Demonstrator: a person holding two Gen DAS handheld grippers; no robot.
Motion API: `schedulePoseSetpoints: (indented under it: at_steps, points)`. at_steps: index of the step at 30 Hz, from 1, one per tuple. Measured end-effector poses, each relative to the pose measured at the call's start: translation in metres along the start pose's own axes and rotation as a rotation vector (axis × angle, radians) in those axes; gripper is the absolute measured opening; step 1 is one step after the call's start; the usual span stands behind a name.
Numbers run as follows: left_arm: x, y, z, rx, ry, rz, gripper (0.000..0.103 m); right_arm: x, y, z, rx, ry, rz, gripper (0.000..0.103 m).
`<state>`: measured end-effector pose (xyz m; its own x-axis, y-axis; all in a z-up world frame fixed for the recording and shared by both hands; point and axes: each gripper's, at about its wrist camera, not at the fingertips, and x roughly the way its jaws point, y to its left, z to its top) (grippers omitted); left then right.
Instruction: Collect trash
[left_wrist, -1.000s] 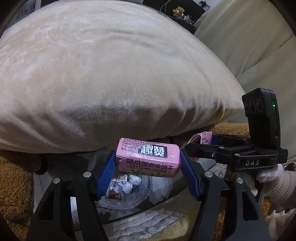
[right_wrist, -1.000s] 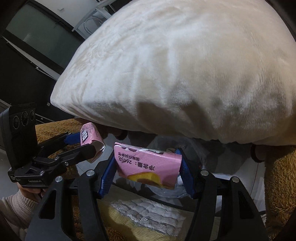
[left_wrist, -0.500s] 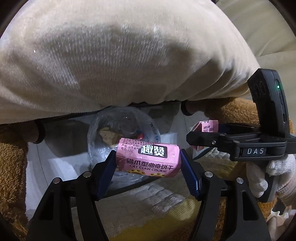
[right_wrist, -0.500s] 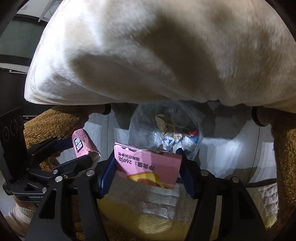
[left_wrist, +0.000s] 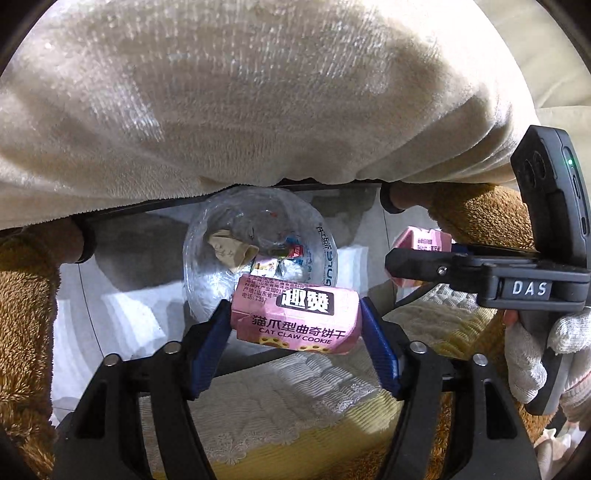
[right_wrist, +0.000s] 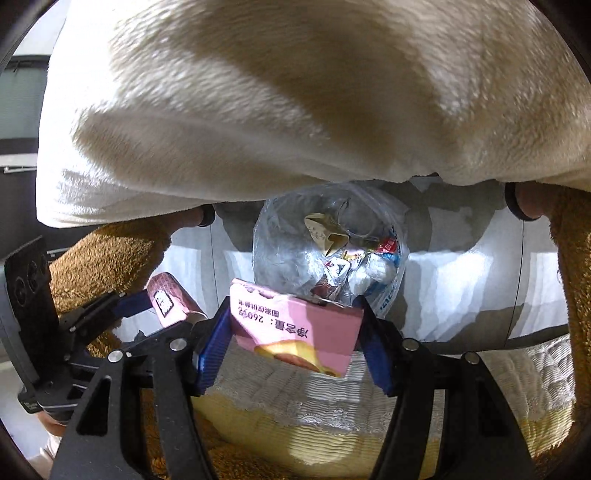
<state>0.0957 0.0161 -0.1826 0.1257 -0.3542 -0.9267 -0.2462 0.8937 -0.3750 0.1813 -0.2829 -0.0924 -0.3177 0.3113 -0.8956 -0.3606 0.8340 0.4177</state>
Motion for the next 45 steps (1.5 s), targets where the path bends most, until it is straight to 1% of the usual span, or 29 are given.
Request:
schedulePoseSetpoints:
  at_steps: [1, 2, 3, 8, 16, 19, 22, 29, 31, 33, 38, 42, 45]
  points:
    - [0.000, 0.001, 0.001, -0.005, 0.001, 0.011, 0.084, 0.000, -0.004, 0.000, 0.022, 0.000, 0.018, 0.074]
    - [-0.001, 0.001, 0.001, -0.006, -0.001, 0.020, 0.086, -0.001, -0.007, 0.001, 0.045, -0.002, 0.032, 0.077]
    - [-0.001, 0.001, 0.001, -0.006, -0.003, 0.026, 0.086, -0.001, -0.009, 0.002, 0.058, -0.004, 0.033, 0.077]
    - [-0.003, 0.001, 0.003, 0.004, -0.016, 0.041, 0.086, -0.004, -0.013, 0.003, 0.074, -0.016, 0.025, 0.077]
    - [-0.010, -0.004, 0.005, 0.038, -0.052, 0.044, 0.087, -0.011, -0.004, 0.002, 0.043, -0.034, 0.036, 0.077]
    - [-0.016, -0.006, 0.005, 0.047, -0.076, 0.037, 0.086, -0.016, 0.002, 0.000, 0.016, -0.055, 0.028, 0.077]
    - [-0.023, -0.010, 0.005, 0.066, -0.106, 0.049, 0.087, -0.022, 0.005, -0.004, -0.003, -0.082, 0.020, 0.077]
    - [-0.038, -0.015, -0.001, 0.098, -0.179, 0.044, 0.087, -0.041, 0.006, -0.014, -0.051, -0.166, 0.007, 0.077]
    - [-0.047, -0.016, -0.005, 0.102, -0.213, 0.028, 0.086, -0.054, 0.007, -0.020, -0.071, -0.237, 0.023, 0.077]
    - [-0.061, -0.018, -0.010, 0.120, -0.277, 0.017, 0.086, -0.072, 0.013, -0.028, -0.123, -0.325, 0.032, 0.077]
    - [-0.094, -0.021, -0.028, 0.132, -0.444, -0.019, 0.086, -0.115, 0.035, -0.058, -0.293, -0.597, -0.015, 0.077]
    - [-0.120, -0.028, -0.040, 0.153, -0.594, 0.011, 0.087, -0.139, 0.044, -0.079, -0.362, -0.754, -0.032, 0.077]
    - [-0.139, -0.034, -0.045, 0.169, -0.702, 0.038, 0.087, -0.155, 0.049, -0.091, -0.387, -0.853, -0.052, 0.077]
